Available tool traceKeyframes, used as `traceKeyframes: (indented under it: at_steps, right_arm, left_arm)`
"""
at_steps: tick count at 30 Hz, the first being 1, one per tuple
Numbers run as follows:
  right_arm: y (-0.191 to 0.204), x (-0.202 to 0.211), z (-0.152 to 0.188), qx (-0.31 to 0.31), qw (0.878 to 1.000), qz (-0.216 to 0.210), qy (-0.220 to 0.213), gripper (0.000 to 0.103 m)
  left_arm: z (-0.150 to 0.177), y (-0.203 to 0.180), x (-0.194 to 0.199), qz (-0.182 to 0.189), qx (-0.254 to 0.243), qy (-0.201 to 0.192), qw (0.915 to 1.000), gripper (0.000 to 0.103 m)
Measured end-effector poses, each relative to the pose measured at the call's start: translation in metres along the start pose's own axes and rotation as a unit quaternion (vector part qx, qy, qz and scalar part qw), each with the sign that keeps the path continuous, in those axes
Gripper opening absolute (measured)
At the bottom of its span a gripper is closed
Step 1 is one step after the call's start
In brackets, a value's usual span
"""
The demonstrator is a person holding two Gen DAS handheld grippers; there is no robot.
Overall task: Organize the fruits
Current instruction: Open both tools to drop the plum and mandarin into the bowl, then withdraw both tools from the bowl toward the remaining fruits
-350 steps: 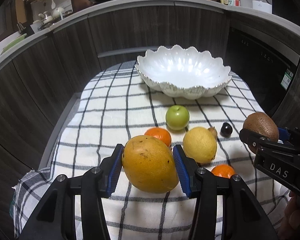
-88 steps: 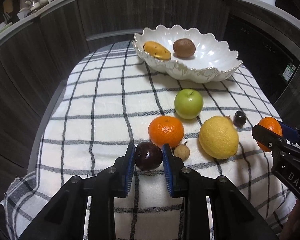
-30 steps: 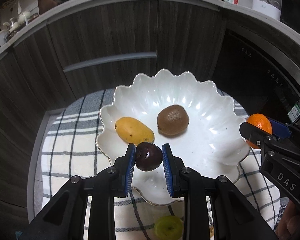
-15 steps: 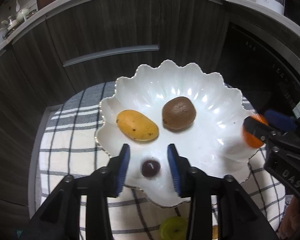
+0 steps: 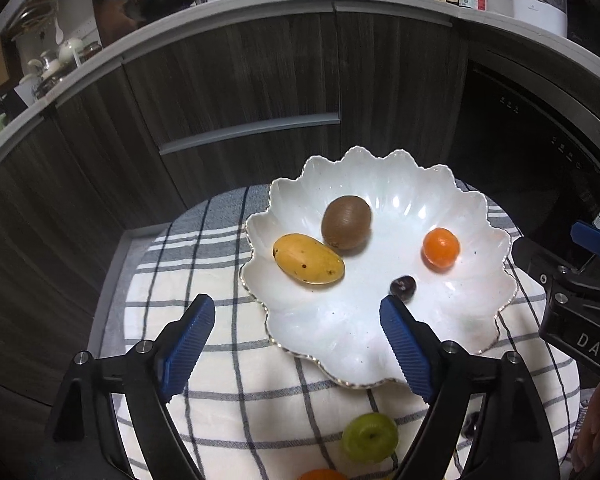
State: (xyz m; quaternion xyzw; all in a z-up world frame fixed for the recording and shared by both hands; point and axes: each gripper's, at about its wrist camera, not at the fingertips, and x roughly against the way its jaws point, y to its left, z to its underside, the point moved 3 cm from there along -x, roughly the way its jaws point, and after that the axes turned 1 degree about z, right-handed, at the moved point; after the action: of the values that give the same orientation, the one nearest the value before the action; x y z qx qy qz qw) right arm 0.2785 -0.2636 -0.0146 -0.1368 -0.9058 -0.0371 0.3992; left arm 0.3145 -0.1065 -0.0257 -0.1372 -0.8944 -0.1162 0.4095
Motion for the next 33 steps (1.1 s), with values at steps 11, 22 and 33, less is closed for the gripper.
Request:
traceKeyframes:
  at_steps: [11, 22, 33]
  right_arm:
    - [0.0, 0.028, 0.016, -0.005, 1.0, -0.001, -0.002, 0.085]
    - [0.001, 0.05, 0.036, -0.003, 1.0, -0.002, -0.001, 0.085]
    - [0.006, 0.059, 0.053, 0.007, 1.0, 0.002, 0.004, 0.085]
  left_arm:
    - [0.015, 0.002, 0.034, -0.003, 0.002, -0.015, 0.9999, 0.085]
    - [0.038, 0.003, 0.052, -0.001, 0.006, -0.011, 0.9999, 0.085]
    - [0.061, 0.005, 0.057, 0.002, 0.006, -0.002, 1.0, 0.085]
